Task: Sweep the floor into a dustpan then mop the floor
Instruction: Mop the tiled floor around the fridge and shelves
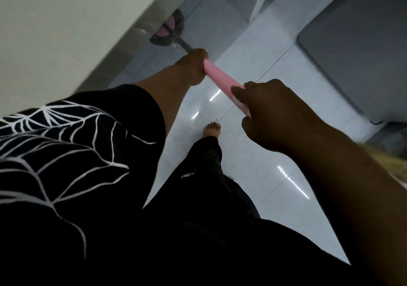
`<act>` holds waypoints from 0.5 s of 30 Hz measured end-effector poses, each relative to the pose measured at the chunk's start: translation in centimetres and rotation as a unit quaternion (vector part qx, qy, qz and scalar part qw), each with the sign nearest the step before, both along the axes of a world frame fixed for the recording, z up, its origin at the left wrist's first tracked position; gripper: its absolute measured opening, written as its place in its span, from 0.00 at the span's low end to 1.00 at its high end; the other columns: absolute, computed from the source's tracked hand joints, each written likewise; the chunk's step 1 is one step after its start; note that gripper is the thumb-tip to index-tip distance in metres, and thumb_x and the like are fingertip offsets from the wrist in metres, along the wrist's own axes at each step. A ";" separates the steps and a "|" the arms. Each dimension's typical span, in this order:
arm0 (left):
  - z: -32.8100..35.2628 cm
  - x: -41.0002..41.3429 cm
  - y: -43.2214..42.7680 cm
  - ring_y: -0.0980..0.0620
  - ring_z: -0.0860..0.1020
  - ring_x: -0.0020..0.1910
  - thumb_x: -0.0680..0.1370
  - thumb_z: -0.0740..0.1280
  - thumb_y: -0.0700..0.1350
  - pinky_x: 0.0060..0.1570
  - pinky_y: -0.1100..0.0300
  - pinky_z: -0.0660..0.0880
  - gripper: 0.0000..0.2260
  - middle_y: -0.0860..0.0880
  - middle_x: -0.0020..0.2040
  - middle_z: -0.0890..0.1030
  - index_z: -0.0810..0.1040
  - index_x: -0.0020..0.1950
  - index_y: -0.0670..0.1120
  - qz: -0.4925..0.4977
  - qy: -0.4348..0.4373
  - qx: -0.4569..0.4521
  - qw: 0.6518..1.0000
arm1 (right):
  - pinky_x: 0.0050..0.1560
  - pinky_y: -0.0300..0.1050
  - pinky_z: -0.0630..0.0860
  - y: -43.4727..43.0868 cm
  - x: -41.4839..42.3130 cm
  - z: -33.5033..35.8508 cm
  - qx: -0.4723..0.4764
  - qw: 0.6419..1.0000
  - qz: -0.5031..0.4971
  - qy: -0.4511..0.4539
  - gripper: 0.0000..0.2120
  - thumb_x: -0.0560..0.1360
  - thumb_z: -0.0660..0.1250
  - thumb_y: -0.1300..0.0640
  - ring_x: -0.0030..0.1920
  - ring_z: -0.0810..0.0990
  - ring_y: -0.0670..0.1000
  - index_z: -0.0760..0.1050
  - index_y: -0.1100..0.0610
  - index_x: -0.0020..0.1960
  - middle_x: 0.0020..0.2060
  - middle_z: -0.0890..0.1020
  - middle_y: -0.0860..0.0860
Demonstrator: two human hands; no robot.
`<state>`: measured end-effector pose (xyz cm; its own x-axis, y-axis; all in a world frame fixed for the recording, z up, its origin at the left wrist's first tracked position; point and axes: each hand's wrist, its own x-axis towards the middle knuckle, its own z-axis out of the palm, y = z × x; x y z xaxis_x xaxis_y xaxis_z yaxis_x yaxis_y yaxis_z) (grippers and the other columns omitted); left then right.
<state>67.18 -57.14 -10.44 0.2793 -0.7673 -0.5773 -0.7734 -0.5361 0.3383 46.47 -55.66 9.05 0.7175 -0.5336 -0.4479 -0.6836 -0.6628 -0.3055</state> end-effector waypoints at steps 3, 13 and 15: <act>-0.5 0.7 -0.5 0.42 0.73 0.65 0.80 0.62 0.43 0.63 0.51 0.70 0.16 0.43 0.65 0.74 0.68 0.68 0.45 -0.006 -0.002 0.021 1.000 | 0.32 0.40 0.61 -0.4 1.1 -0.9 -0.001 1.000 0.007 -0.001 0.15 0.72 0.65 0.60 0.37 0.70 0.53 0.72 0.59 0.58 0.43 0.74 0.54; -0.2 -7.2 6.0 0.43 0.75 0.63 0.80 0.62 0.43 0.63 0.52 0.71 0.16 0.44 0.65 0.74 0.68 0.67 0.45 -0.011 0.012 0.035 0.999 | 0.30 0.35 0.57 5.4 -8.1 0.5 0.015 0.999 0.042 0.016 0.21 0.73 0.64 0.59 0.38 0.67 0.51 0.69 0.54 0.66 0.48 0.76 0.52; 0.7 -10.4 8.8 0.43 0.77 0.60 0.79 0.63 0.40 0.62 0.50 0.73 0.13 0.43 0.61 0.76 0.70 0.63 0.43 -0.020 0.022 0.025 0.999 | 0.29 0.35 0.57 7.8 -11.1 1.4 0.008 0.998 0.051 0.019 0.21 0.73 0.64 0.60 0.38 0.69 0.51 0.69 0.55 0.66 0.48 0.76 0.51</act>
